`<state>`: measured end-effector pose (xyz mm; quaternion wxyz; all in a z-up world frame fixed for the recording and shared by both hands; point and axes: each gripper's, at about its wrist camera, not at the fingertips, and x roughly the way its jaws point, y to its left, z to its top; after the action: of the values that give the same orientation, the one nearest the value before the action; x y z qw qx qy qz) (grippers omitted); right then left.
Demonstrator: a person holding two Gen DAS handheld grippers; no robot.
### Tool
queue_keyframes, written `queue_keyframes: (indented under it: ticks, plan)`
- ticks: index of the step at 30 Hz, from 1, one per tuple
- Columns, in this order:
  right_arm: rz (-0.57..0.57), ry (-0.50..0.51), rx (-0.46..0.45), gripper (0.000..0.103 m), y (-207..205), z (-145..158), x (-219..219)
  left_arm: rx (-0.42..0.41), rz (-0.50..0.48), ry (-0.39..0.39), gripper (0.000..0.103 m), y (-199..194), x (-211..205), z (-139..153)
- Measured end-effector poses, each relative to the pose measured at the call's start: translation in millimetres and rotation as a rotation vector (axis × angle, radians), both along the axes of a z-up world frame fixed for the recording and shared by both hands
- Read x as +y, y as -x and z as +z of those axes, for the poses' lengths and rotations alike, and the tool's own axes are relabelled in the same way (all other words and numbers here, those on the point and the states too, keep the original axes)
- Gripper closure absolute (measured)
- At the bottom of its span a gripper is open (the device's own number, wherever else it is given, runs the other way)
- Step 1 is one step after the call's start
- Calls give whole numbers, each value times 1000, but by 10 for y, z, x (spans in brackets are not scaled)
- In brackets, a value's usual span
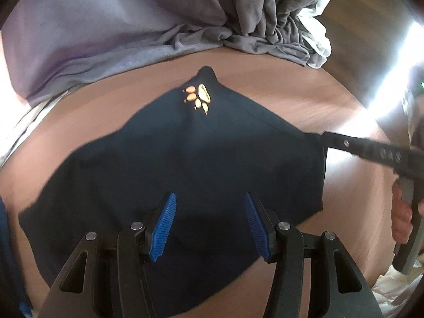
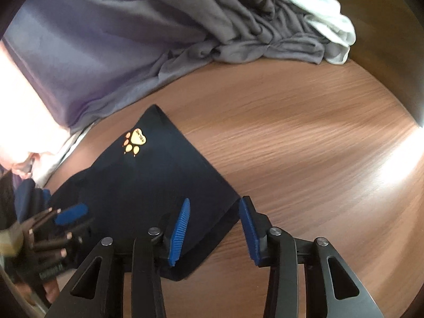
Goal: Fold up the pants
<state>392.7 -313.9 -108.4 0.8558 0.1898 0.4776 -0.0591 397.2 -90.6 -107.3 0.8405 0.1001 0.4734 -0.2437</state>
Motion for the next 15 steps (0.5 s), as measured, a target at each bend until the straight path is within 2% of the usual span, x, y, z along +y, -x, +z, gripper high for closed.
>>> queue_keyframes:
  ticks: [7, 9, 11, 12, 15]
  plan:
    - [-17, -37, 51, 70, -90, -183, -62, 63, 68, 24, 50, 37, 22, -194]
    - [-22, -37, 57, 70, -96, -211, -62, 51, 71, 28, 50, 45, 22, -210]
    - [-21, -36, 64, 80, -108, -245, -64, 43, 65, 15, 48, 44, -3, -218]
    - [-17, -16, 67, 90, -120, -253, -58, 40, 63, 11, 48, 43, -12, -222]
    - [-7, 1, 63, 97, -107, -231, -75, 36, 69, 4, 45, 44, -23, -231]
